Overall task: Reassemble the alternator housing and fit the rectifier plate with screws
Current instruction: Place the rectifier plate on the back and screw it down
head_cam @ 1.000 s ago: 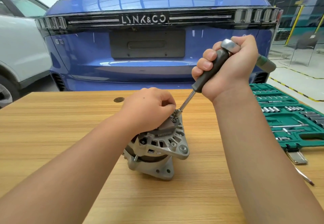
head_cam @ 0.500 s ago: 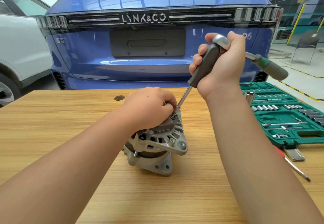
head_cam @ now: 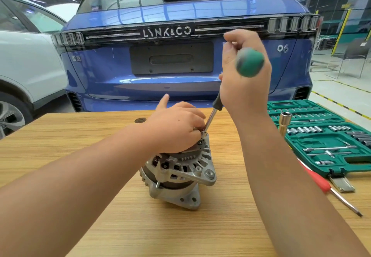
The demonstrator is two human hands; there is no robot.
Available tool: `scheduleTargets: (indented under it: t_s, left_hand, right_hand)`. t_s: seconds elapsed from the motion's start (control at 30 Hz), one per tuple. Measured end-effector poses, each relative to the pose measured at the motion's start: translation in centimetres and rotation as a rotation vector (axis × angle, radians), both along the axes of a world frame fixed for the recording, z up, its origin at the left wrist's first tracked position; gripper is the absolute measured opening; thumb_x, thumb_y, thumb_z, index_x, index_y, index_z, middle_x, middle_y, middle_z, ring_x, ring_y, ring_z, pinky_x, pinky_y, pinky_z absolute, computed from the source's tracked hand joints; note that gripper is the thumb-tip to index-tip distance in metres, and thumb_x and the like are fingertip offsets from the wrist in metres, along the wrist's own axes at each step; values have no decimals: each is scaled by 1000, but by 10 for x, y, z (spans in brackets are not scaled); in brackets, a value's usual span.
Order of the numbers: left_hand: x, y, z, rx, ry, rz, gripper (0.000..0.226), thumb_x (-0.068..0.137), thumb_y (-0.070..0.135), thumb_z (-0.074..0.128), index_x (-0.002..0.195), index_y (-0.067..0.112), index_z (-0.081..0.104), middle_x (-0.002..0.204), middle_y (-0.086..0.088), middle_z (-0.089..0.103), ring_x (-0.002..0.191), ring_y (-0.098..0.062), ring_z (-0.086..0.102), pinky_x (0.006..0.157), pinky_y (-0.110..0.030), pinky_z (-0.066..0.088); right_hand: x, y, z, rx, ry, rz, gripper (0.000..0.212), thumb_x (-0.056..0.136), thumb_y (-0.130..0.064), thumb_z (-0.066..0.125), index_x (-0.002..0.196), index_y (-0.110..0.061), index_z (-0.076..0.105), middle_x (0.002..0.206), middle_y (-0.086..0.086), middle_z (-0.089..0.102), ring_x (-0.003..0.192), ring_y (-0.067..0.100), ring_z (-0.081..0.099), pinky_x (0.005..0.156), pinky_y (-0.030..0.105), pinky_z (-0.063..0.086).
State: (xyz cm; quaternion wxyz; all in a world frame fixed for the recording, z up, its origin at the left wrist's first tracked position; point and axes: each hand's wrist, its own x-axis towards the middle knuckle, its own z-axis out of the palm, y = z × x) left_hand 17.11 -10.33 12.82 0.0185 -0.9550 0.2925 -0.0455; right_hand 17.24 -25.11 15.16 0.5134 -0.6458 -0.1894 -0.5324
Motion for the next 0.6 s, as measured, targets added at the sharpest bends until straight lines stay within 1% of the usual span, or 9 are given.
scheduleTargets:
  t_s: [0.03, 0.1, 0.13, 0.2, 0.23, 0.3, 0.4, 0.5, 0.6]
  left_hand:
    - [2, 0, 4, 4, 38, -1, 30, 99, 30, 43, 70, 37, 48, 117, 21, 64, 123, -9, 49, 119, -58, 16]
    - [6, 1, 14, -51, 157, 40, 27, 96, 38, 50, 69, 39, 56, 86, 17, 63, 90, -8, 59, 88, -37, 48]
    - [9, 1, 18, -82, 199, 50, 25, 96, 44, 54, 71, 41, 60, 82, 17, 62, 83, -5, 58, 73, -31, 46]
    - [14, -2, 20, -92, 207, 36, 29, 96, 58, 54, 74, 41, 62, 84, 17, 64, 80, -3, 59, 66, -28, 43]
    - [16, -4, 18, -85, 195, 31, 34, 96, 63, 51, 74, 40, 61, 89, 15, 66, 82, -5, 61, 71, -30, 46]
    - [19, -7, 8, -89, 136, 8, 39, 96, 68, 47, 79, 36, 62, 111, 14, 68, 97, -10, 62, 102, -48, 45]
    - [19, -3, -2, -203, 53, -38, 35, 93, 68, 52, 91, 38, 69, 133, 22, 59, 123, -7, 52, 119, -71, 12]
    - [18, 1, -4, -280, 37, -51, 26, 86, 70, 59, 97, 48, 67, 144, 26, 49, 142, -6, 36, 117, -75, -2]
    - [16, 2, -5, -318, -11, -42, 39, 78, 74, 66, 109, 50, 67, 154, 25, 37, 151, -3, 14, 115, -75, -9]
  right_hand:
    - [-1, -1, 1, -64, 27, -37, 19, 95, -1, 50, 107, -10, 62, 100, 4, 55, 87, 3, 52, 82, 19, 45]
    - [-7, -3, 5, -169, 131, 16, 14, 98, -16, 43, 101, -22, 55, 100, -4, 43, 87, -4, 46, 80, 9, 36]
    - [-12, -3, 8, -211, 215, 103, 16, 99, -29, 37, 100, -31, 53, 100, -4, 41, 90, 2, 49, 81, 14, 38]
    - [-18, -9, 11, -280, 309, 223, 26, 98, -49, 27, 102, -50, 53, 100, 6, 45, 90, 22, 56, 80, 24, 44]
    - [-19, -13, 13, -300, 324, 227, 28, 100, -51, 26, 104, -56, 54, 97, 6, 46, 87, 27, 58, 78, 26, 46]
    - [-19, -16, 16, -347, 321, 138, 30, 108, -43, 31, 116, -55, 57, 95, -5, 42, 89, 23, 58, 79, 24, 45]
    - [-20, -22, 20, -430, 270, -77, 37, 108, -37, 37, 131, -29, 65, 87, -12, 44, 83, 5, 51, 70, 12, 38]
    - [-23, -27, 23, -357, 228, -98, 35, 103, -37, 47, 94, -16, 74, 66, 8, 52, 68, 21, 56, 62, 42, 46]
    - [-25, -29, 25, -191, 302, -52, 29, 96, -37, 56, 73, -28, 72, 63, 10, 61, 58, 27, 65, 56, 45, 55]
